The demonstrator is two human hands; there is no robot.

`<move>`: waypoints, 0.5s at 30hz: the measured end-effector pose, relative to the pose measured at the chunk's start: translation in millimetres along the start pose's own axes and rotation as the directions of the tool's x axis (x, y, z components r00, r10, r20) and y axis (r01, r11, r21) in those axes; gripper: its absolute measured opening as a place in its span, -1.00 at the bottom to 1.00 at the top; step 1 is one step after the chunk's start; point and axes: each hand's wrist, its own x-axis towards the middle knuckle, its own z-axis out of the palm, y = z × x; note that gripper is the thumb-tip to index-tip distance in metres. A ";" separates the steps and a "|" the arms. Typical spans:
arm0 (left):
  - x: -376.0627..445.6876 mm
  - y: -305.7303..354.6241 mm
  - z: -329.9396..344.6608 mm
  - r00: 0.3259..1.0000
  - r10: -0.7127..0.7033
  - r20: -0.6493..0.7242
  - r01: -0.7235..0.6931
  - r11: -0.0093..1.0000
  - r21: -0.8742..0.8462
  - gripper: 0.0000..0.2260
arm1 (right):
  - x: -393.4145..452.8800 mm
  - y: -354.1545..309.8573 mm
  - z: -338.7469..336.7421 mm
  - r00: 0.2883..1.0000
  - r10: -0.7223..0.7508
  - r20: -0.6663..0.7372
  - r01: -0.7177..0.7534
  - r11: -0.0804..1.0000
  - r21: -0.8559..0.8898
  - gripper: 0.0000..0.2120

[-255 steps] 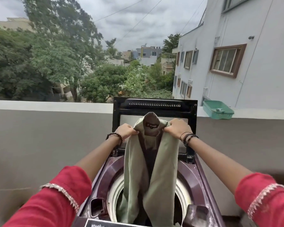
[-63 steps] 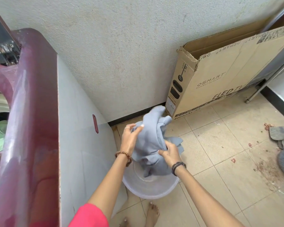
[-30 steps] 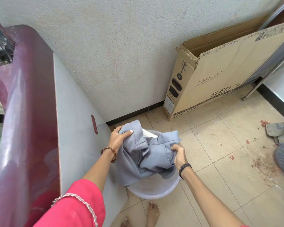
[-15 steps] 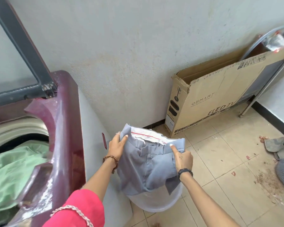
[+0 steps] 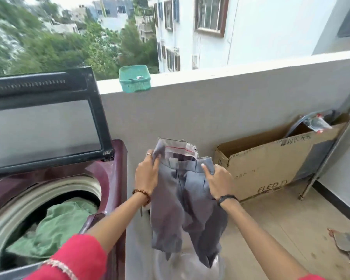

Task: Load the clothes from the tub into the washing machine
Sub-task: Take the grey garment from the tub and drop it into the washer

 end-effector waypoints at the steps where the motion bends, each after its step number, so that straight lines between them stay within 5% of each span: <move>1: 1.5 7.9 -4.1 0.996 0.054 0.069 -0.060 0.994 0.094 -0.74 | 3.4 -9.0 -9.5 0.998 -0.032 0.055 0.037 0.995 -0.088 -0.54; 3: 5.3 23.7 -15.0 0.988 0.121 0.098 -0.140 0.965 0.220 -0.79 | 8.3 -25.2 -26.8 0.993 -0.086 0.080 0.095 0.988 -0.123 -0.51; 6: 14.3 47.1 -29.6 0.990 0.128 -0.061 -0.120 0.984 0.129 -0.82 | 14.3 -42.3 -50.9 0.983 -0.166 -0.075 0.157 0.981 -0.114 -0.53; 10: 26.3 61.9 -51.6 0.967 0.254 -0.010 -0.236 0.911 0.340 -0.79 | 29.7 -53.6 -83.2 0.991 -0.136 0.020 0.136 0.961 -0.239 -0.54; 15: 43.3 74.6 -84.0 0.945 0.303 -0.119 -0.251 0.911 0.328 -0.80 | 50.2 -68.1 -117.6 0.988 -0.151 -0.038 0.145 0.980 -0.135 -0.55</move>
